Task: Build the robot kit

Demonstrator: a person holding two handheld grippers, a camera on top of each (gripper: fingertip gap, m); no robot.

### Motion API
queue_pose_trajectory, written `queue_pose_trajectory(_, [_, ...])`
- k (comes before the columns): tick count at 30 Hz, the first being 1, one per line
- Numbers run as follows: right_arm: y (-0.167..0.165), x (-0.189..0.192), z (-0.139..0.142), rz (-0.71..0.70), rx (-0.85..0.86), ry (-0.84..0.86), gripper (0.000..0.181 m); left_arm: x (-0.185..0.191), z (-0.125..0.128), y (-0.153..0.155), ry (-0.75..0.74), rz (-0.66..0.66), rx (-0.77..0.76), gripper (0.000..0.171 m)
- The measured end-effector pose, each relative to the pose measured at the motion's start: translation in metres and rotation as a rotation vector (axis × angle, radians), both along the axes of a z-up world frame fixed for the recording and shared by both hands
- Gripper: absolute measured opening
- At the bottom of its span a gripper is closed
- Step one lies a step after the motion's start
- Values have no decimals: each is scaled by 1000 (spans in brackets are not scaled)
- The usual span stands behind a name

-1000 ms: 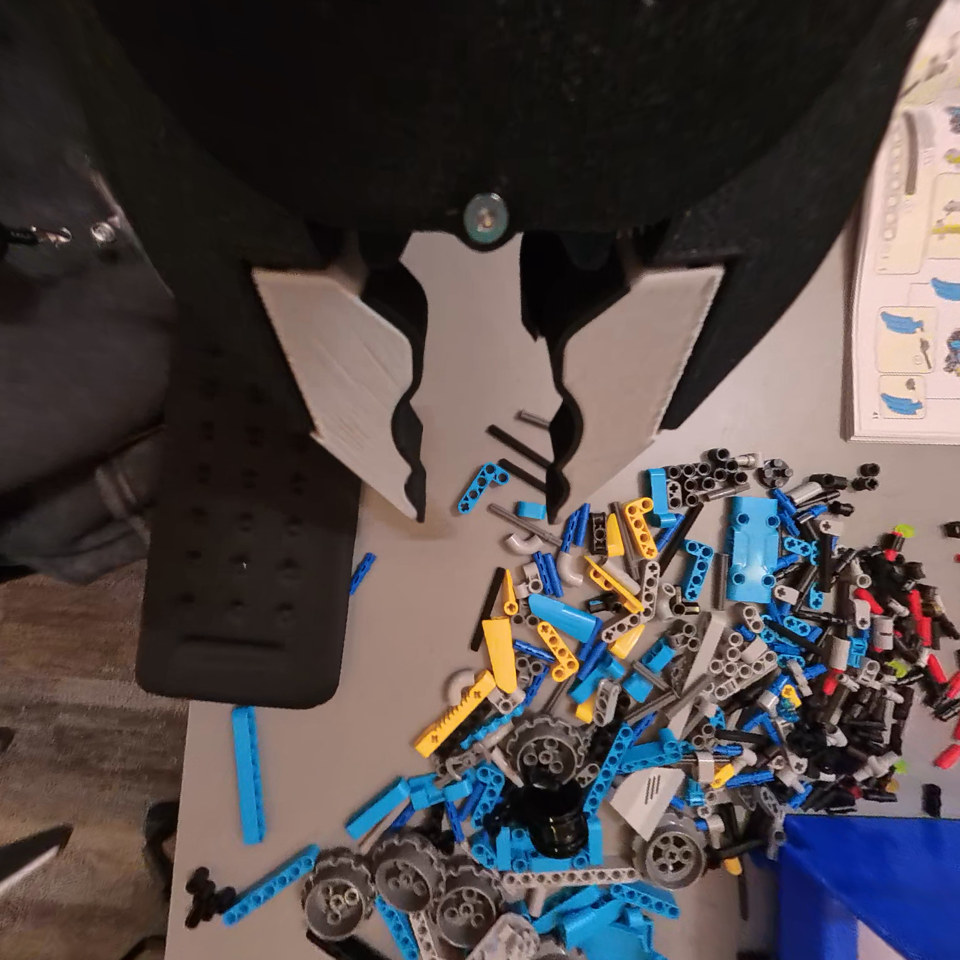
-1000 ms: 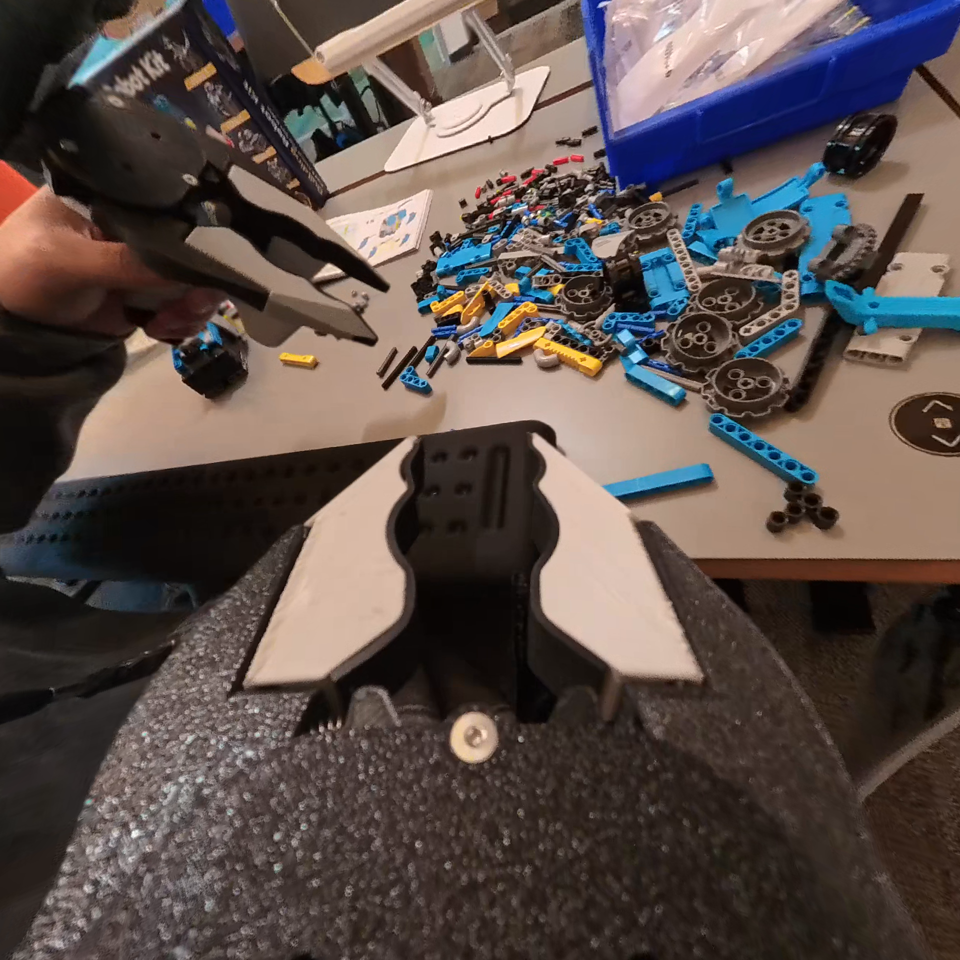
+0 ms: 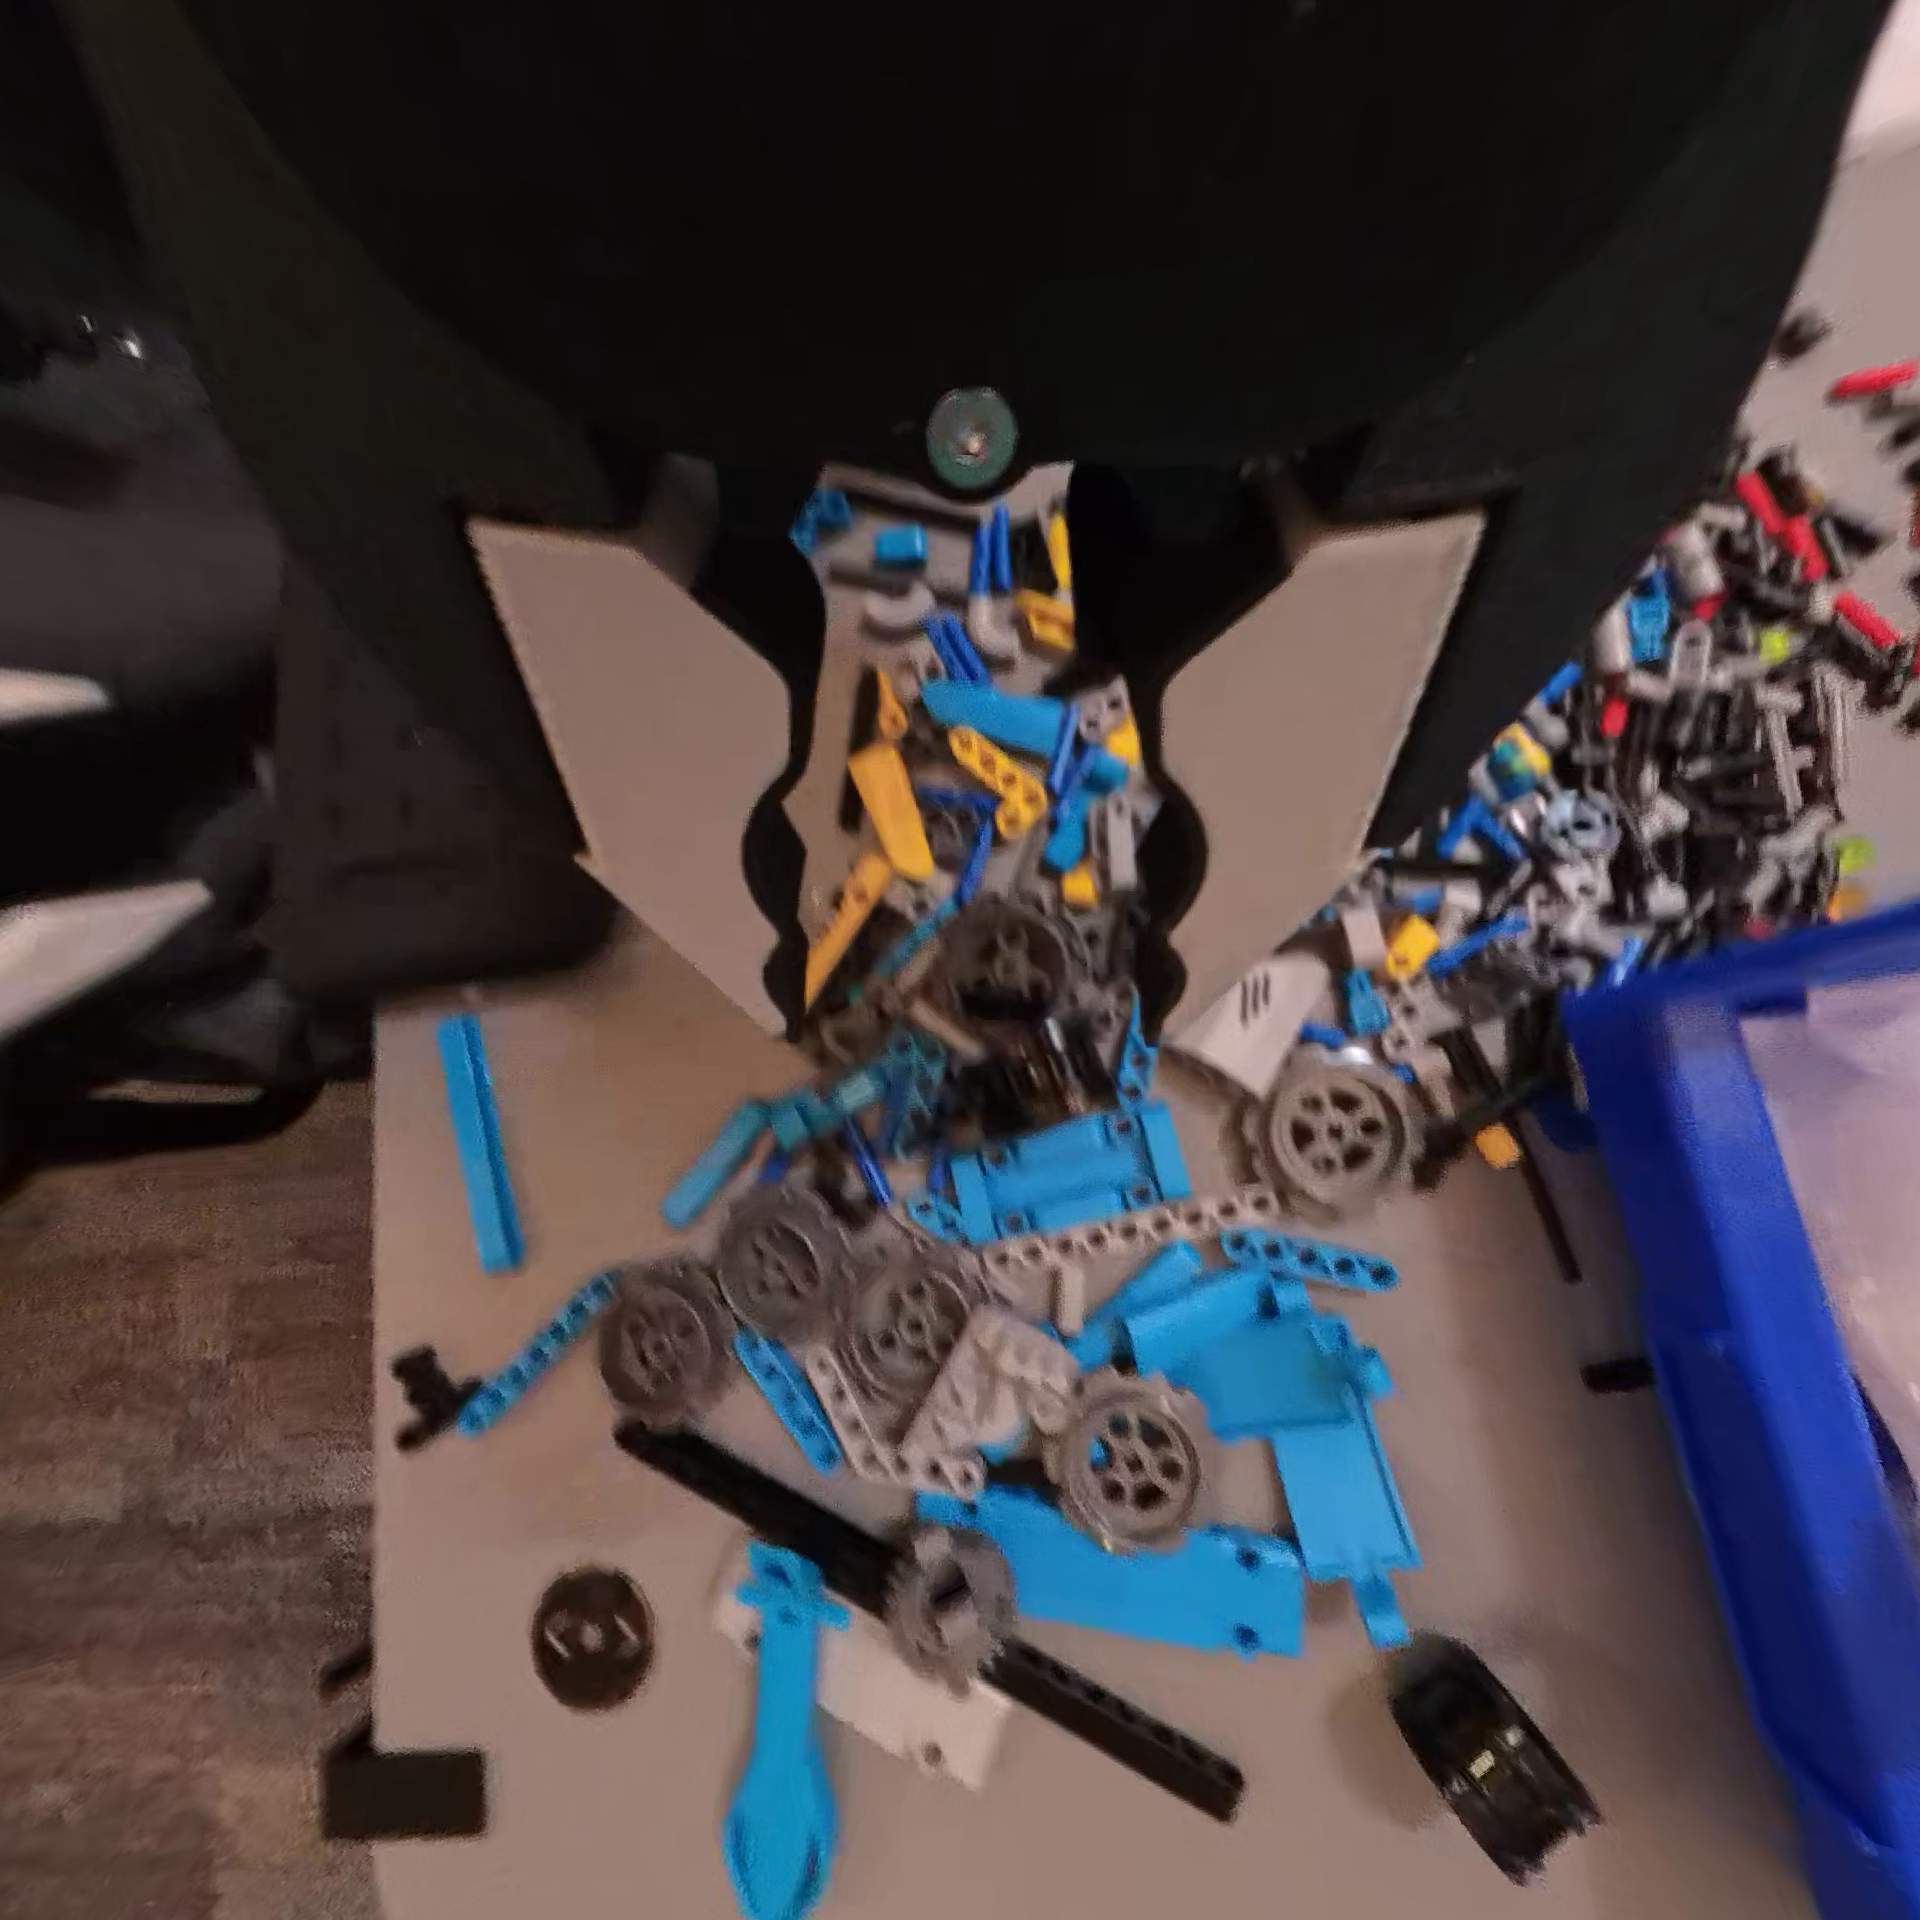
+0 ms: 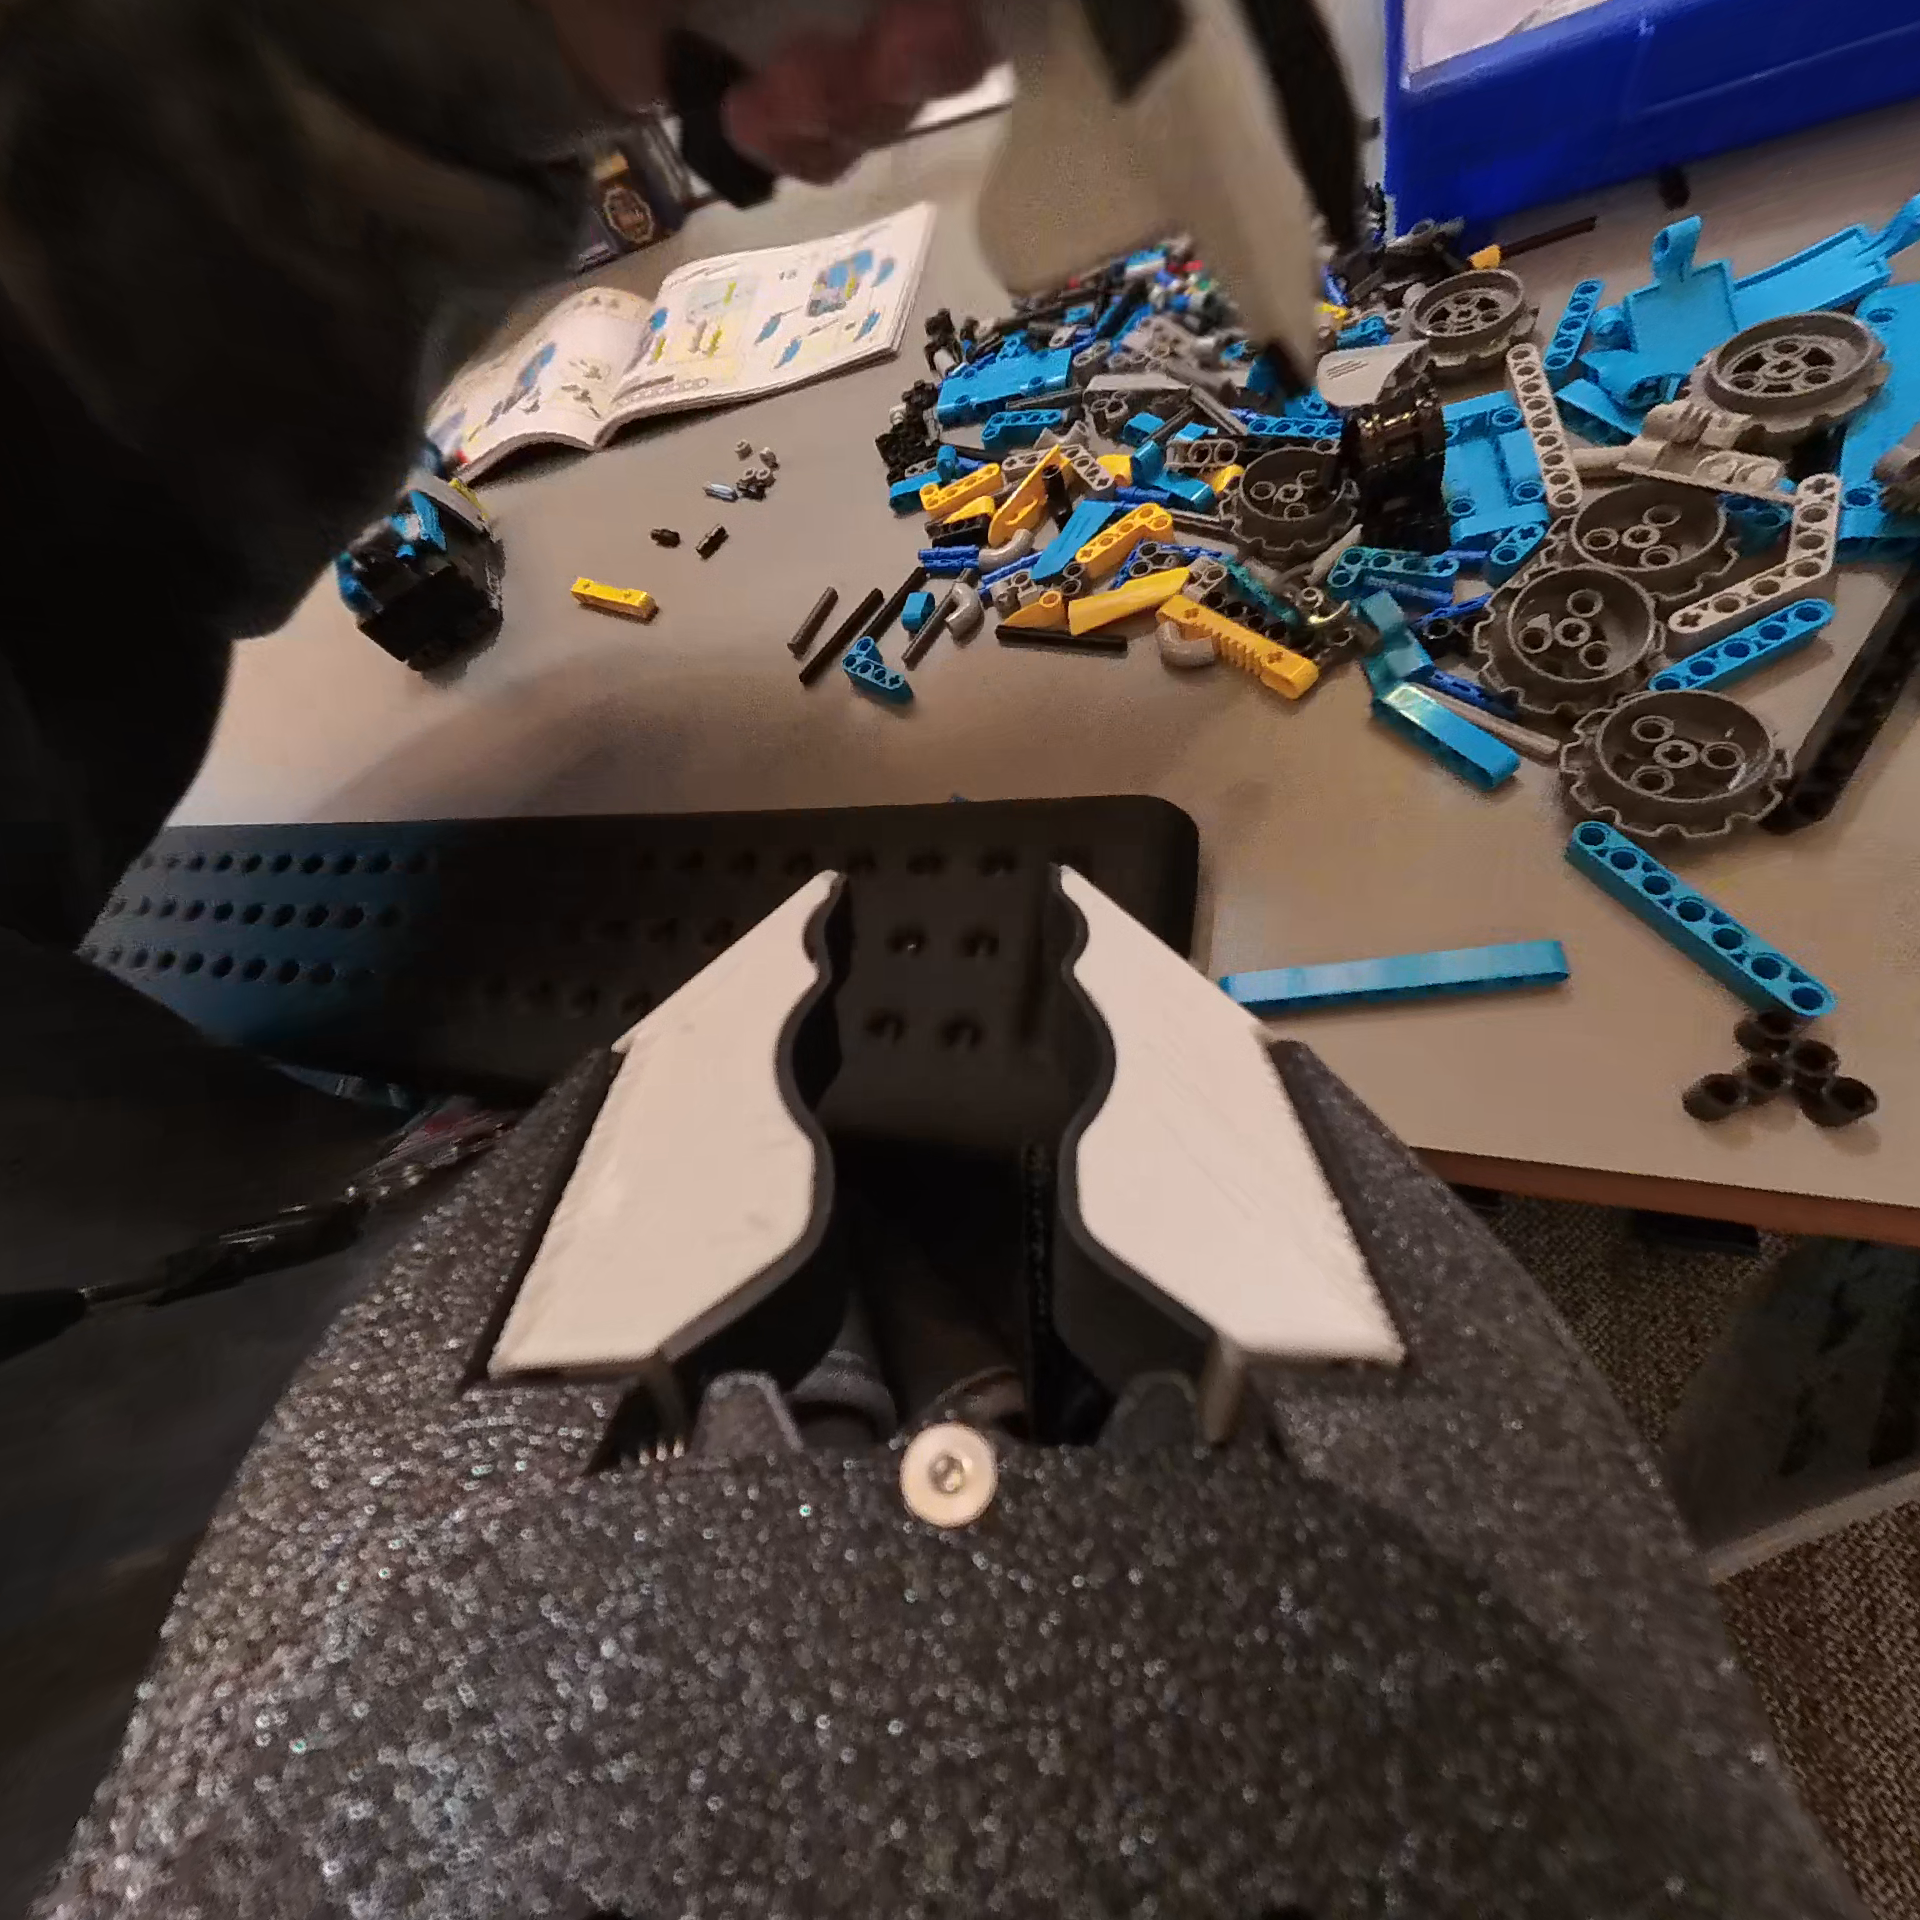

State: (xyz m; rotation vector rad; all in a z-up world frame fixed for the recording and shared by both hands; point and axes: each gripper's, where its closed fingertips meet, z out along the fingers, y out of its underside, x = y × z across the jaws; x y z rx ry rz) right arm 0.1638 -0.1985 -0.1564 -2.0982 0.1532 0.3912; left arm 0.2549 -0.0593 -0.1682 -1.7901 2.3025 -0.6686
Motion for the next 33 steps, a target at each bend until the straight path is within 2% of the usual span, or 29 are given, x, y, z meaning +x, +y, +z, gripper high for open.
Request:
queue_pose_trajectory(3, [-2, 2, 0, 6, 3, 14, 36, 30, -20, 2, 9, 26, 18, 68])
queue_pose_trajectory(6, [-3, 3, 0, 14, 1, 41, 36, 43, -41, 7, 53, 109, 42, 70])
queue_pose_trajectory(12, [-3, 4, -6, 25, -17, 83, 36, 59, -51, 23, 53, 255, 74, 72])
queue_pose_trajectory(22, [-3, 1, -12, 46, -39, 129, 36, 57, -63, 18, 90, 254, 96, 82])
queue_pose_trajectory(27, [-2, -1, -15, 56, -54, 129, 36, 57, -64, 17, 95, 252, 117, 81])
queue_pose_trajectory(28, [-2, -2, -15, 57, -54, 129, 36, 57, -64, 18, 98, 247, 128, 73])
queue_pose_trajectory(33, [-2, -3, -15, 66, -56, 135, 36, 55, -64, 17, 84, 186, 138, 73])
